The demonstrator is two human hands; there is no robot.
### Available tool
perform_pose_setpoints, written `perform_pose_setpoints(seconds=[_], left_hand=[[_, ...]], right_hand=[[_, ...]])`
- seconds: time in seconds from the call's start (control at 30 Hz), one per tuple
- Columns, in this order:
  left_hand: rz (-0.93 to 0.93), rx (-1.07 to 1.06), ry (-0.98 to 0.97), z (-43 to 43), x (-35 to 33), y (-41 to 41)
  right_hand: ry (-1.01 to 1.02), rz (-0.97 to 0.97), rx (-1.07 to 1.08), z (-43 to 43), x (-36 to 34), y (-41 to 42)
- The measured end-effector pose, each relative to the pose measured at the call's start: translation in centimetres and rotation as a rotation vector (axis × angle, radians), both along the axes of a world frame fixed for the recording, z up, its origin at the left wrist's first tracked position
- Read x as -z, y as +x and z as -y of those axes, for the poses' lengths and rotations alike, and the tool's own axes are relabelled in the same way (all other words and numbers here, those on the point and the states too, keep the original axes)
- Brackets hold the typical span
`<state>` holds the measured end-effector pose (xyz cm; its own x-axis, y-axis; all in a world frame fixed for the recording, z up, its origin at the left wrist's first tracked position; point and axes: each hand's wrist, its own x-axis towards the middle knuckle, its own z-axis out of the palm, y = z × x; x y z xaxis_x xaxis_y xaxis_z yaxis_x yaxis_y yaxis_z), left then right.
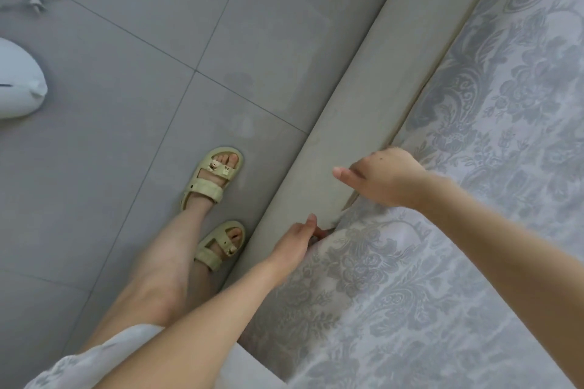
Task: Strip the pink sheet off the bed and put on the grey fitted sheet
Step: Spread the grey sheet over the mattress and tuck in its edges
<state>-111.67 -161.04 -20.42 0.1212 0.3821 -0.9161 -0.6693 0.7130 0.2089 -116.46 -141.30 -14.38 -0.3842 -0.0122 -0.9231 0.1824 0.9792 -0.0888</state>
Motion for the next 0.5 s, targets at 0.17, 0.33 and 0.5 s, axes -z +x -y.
perform_pose_setpoints(seconds=[0.17, 0.33, 0.5], left_hand=[[-0.209, -0.108, -0.035, 1.5, -0.4, 2.5], [-0.139, -0.257, 0.029, 3.7, -1.1, 4.2], [0.127, -0.213, 0.174, 3.4, -2.9, 5.1]], right_hand=[[-0.085, 0.061, -0.192, 3.8, -0.9, 3.0], [0.059, 0.308, -0.280, 6.2, 0.6, 3.7], [0.090, 0.396, -0.210, 5.8, -1.2, 4.4]])
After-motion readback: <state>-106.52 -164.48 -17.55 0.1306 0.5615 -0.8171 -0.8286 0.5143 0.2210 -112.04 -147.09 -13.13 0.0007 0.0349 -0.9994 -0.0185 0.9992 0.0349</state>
